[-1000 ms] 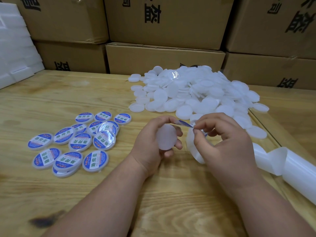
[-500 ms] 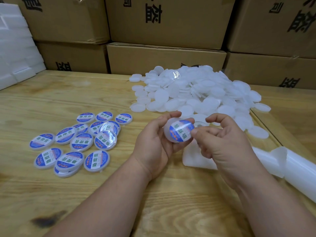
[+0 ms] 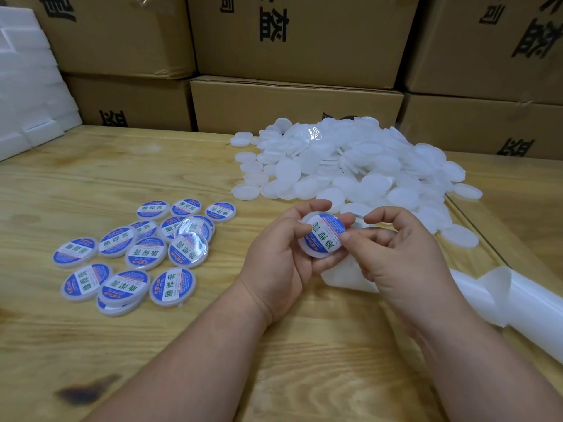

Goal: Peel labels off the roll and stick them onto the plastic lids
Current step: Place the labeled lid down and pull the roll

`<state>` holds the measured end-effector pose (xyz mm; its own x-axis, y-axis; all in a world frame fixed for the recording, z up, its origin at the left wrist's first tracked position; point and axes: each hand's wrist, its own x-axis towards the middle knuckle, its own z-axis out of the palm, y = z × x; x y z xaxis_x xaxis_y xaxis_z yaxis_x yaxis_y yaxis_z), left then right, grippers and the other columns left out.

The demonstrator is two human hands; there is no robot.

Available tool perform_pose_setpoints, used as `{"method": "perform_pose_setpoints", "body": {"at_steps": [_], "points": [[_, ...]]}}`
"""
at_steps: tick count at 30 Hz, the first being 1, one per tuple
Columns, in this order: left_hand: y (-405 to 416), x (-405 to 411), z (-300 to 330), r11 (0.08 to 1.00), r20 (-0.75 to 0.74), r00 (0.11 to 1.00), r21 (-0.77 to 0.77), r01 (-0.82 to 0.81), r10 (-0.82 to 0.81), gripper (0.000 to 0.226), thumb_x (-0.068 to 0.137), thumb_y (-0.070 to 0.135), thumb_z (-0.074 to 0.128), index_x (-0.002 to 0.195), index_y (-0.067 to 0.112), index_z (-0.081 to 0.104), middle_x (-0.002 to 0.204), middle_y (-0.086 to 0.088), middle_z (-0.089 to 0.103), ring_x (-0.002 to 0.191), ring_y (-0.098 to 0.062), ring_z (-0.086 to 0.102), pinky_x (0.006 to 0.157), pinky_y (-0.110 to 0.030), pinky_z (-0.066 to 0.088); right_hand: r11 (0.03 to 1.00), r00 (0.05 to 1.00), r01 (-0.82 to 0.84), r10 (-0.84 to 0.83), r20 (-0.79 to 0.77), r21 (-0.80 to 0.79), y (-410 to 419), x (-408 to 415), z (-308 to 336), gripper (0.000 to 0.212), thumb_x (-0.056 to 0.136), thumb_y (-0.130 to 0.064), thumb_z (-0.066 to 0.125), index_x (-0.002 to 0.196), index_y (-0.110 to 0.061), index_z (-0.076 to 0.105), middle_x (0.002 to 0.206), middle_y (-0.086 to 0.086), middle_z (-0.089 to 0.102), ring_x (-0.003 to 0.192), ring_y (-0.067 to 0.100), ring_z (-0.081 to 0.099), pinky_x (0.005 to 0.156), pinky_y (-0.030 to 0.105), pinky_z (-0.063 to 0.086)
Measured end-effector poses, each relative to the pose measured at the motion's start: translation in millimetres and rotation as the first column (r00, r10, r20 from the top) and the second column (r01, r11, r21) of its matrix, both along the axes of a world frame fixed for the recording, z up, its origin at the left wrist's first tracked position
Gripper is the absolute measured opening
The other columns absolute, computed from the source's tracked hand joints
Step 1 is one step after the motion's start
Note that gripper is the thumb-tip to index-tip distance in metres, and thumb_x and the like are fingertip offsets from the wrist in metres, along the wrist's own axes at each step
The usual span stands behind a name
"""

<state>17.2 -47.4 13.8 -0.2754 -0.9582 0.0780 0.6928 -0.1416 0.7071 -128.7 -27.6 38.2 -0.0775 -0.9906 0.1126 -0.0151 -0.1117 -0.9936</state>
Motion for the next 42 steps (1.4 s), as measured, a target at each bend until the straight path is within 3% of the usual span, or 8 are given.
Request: {"method": "perform_pose_setpoints", "body": {"at_steps": [8,17,21,27,30,34,39,42], "points": [[0,-1,-1,0.999,0.064,0.998,-0.020,-0.025,0.027,0.039,0.082,0.011,0.046,0.119,0.007,0.059,0.120,-0.026,0.070,0.119,-0.040,0.065,0.085,-0.040,0.061,1.000,1.000,-0.009,0.009,0.002,-0.003,-1,0,-1,0.028,0.087,-0.006,0.075,0.100,-0.019,0.054,0.067,-0.001,0.075,0.045,0.000,0.055,0.059,0.025,0.036],[0,-1,-2,0.999,0.072,0.997,-0.025,-0.036,0.038,0.036,0.083,0.012,0.046,0.116,0.008,0.060,0.118,-0.025,0.071,0.114,-0.037,0.069,0.089,-0.043,0.060,1.000,1.000,-0.018,0.018,-0.019,-0.003,-1,-1,-2,0.027,0.087,-0.006,0.075,0.100,-0.018,0.054,0.065,-0.002,0.074,0.046,-0.001,0.055,0.053,0.017,0.038],[-1,-2,-3,0.999,0.071,0.996,-0.026,-0.047,0.049,0.036,0.081,0.008,0.046,0.113,0.008,0.062,0.116,-0.025,0.072,0.111,-0.037,0.070,0.086,-0.043,0.061,1.000,1.000,-0.016,0.016,-0.014,-0.001,-1,-1,-3,0.026,0.087,-0.006,0.076,0.100,-0.016,0.055,0.065,-0.001,0.074,0.047,-0.001,0.056,0.059,0.022,0.037],[-4,-2,-6,0.995,0.156,0.983,-0.047,-0.089,0.096,0.049,0.072,-0.003,0.042,0.116,0.010,0.061,0.114,-0.019,0.074,0.109,-0.034,0.072,0.081,-0.038,0.061,0.999,0.999,0.003,-0.001,-0.042,0.036,-2,-1,-3,0.024,0.086,-0.009,0.077,0.100,-0.016,0.058,0.068,-0.001,0.075,0.047,0.000,0.055,0.051,0.015,0.041],[-4,-2,-8,0.984,0.238,0.957,-0.091,-0.150,0.168,0.051,0.072,-0.005,0.047,0.119,0.013,0.058,0.112,-0.012,0.076,0.107,-0.029,0.073,0.080,-0.032,0.061,0.997,0.997,0.024,-0.019,-0.074,0.068,-2,-3,-3,0.021,0.086,-0.015,0.076,0.100,-0.020,0.062,0.064,-0.001,0.073,0.048,0.007,0.055,0.051,0.019,0.042],[-4,-3,-12,0.962,0.309,0.912,-0.140,-0.236,0.269,0.048,0.073,-0.003,0.055,0.117,0.017,0.058,0.108,-0.007,0.077,0.100,-0.027,0.076,0.078,-0.031,0.061,0.995,0.999,0.011,-0.007,-0.045,0.098,0,-1,-1,0.013,0.093,-0.012,0.063,0.103,-0.020,0.064,0.083,0.000,0.080,0.058,0.015,0.069,0.046,0.024,0.046],[-7,4,-14,0.939,0.348,0.872,-0.114,-0.325,0.344,0.041,0.077,-0.001,0.069,0.112,0.019,0.060,0.102,-0.006,0.078,0.094,-0.025,0.077,0.074,-0.029,0.061,0.973,0.956,0.230,-0.233,-0.180,-0.035,1,-5,1,0.016,0.092,-0.013,0.057,0.089,-0.025,0.067,0.073,-0.007,0.078,0.058,0.013,0.072,0.057,0.030,0.046],[-10,11,-11,0.913,0.362,0.844,-0.060,-0.403,0.396,0.036,0.081,0.006,0.082,0.110,0.018,0.064,0.094,-0.007,0.078,0.084,-0.026,0.077,0.067,-0.028,0.060,0.965,0.950,0.254,-0.262,-0.172,-0.069,2,-8,2,0.017,0.090,-0.011,0.055,0.089,-0.025,0.066,0.072,-0.008,0.077,0.054,0.010,0.069,0.053,0.025,0.046]]}}
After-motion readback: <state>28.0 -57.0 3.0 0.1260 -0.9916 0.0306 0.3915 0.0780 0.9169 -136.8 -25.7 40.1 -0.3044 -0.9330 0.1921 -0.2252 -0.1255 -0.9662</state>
